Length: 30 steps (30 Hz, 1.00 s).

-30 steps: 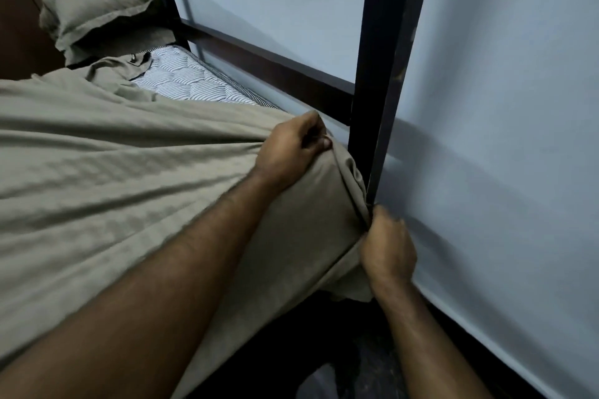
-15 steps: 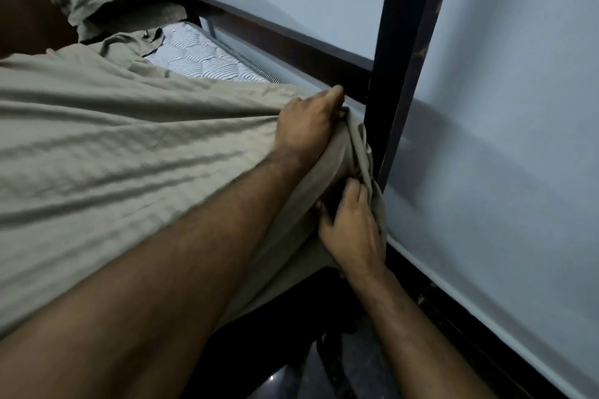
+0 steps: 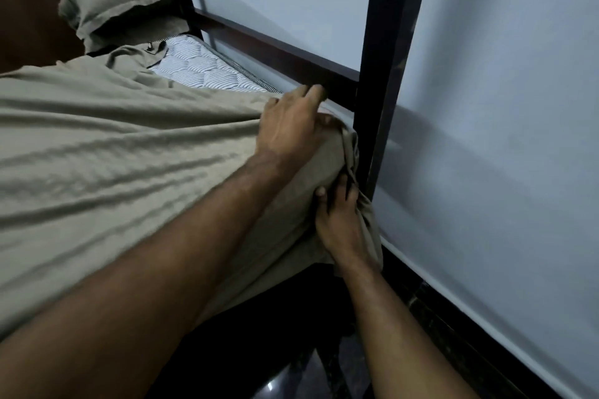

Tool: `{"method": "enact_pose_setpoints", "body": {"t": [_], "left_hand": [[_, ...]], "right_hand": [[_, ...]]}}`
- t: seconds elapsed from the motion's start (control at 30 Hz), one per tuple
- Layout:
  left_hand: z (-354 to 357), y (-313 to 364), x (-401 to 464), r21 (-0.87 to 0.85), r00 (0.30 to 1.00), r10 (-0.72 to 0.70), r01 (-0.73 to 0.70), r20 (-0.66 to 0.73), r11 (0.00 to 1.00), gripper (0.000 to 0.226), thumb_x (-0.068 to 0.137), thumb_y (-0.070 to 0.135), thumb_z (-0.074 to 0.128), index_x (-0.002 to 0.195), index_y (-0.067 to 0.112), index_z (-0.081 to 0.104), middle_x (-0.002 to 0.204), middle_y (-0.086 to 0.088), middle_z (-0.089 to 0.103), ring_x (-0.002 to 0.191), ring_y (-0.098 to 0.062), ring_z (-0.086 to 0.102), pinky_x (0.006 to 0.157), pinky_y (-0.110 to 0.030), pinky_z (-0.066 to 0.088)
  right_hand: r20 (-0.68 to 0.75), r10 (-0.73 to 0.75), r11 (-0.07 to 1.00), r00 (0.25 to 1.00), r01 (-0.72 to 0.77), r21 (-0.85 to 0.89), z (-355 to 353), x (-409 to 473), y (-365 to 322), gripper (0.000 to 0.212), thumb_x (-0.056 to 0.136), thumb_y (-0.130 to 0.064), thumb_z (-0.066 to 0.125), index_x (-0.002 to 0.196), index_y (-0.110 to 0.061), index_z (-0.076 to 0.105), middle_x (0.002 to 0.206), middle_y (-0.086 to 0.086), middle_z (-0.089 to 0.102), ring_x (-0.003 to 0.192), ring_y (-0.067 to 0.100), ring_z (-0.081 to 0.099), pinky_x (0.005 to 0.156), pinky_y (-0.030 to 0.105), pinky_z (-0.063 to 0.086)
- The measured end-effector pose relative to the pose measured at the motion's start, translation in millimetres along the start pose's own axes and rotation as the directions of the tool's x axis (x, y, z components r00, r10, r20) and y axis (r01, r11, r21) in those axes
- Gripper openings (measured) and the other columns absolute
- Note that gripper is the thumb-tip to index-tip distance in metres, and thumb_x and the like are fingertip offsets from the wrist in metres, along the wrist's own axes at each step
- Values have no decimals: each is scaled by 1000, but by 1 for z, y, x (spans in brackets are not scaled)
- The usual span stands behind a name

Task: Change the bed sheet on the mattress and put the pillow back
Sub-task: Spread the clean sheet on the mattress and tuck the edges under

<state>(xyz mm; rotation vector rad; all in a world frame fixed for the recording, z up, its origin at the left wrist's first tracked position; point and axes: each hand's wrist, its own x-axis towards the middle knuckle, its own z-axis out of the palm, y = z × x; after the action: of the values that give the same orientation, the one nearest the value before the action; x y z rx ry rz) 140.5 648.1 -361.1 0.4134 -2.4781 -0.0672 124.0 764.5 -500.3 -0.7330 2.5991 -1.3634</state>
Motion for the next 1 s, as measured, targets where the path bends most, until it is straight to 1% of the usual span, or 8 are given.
{"method": "enact_pose_setpoints", "body": {"t": [0.1,0.23,0.33,0.4,0.5,0.63,0.87,1.0], "left_hand": [[-23,-14,-57,-104,993,97,-90,69,991,28,86,34,51,103,22,70,102,-2,71,96,-30,66,79,-42,51],[-15,-32,-111,119,937,186,-230,294,966,59,88,41,44,144,26,52,158,-4,42,143,-25,42,116,-45,35],[-18,-32,-123,161,943,201,-249,264,955,63,90,37,31,148,22,47,165,-9,28,152,-25,28,123,-46,24],[-21,-30,-140,147,956,254,-275,149,950,47,93,28,43,138,19,57,163,-11,32,151,-25,32,123,-43,24],[-25,-35,-191,88,959,280,-283,46,955,37,95,21,61,132,19,62,155,-9,46,141,-23,45,114,-37,35],[-41,-61,-271,75,993,59,-66,102,995,44,90,21,64,134,17,59,130,-4,61,108,-25,60,82,-37,46],[-86,-110,-372,222,909,-357,310,216,924,30,90,30,67,117,19,62,106,-1,65,91,-25,67,71,-38,54],[-109,-137,-416,276,687,-664,604,297,748,28,93,33,63,116,17,66,117,-5,67,103,-32,67,82,-42,55]], "right_hand": [[-30,-2,1000,1000,1,-22,10,4,1,68,106,-47,31,161,-14,8,165,17,12,131,50,45,96,50,45],[-81,31,999,996,-34,-38,23,8,-2,69,107,-39,34,160,-6,8,160,29,15,128,55,46,94,48,46],[-95,-11,997,995,4,-79,18,3,-6,67,107,-37,34,159,-3,9,157,29,19,129,52,44,94,49,46],[-127,15,990,992,-32,-136,11,-6,-14,65,107,-34,39,158,-3,16,151,29,27,124,49,47,92,47,46],[-225,-120,950,967,46,-310,17,-33,-33,61,93,-22,47,147,4,32,138,29,40,109,48,55,88,45,49],[-116,-432,862,894,372,-345,52,-89,-67,48,78,-18,55,124,-7,47,124,17,48,100,36,57,85,43,48],[236,-807,449,542,822,-351,98,-141,-73,34,83,-23,66,112,-11,53,108,16,49,90,37,54,73,44,46],[438,-881,110,180,978,-180,126,-151,-67,21,93,-31,65,110,-19,64,111,5,61,96,26,59,79,39,48]]}}
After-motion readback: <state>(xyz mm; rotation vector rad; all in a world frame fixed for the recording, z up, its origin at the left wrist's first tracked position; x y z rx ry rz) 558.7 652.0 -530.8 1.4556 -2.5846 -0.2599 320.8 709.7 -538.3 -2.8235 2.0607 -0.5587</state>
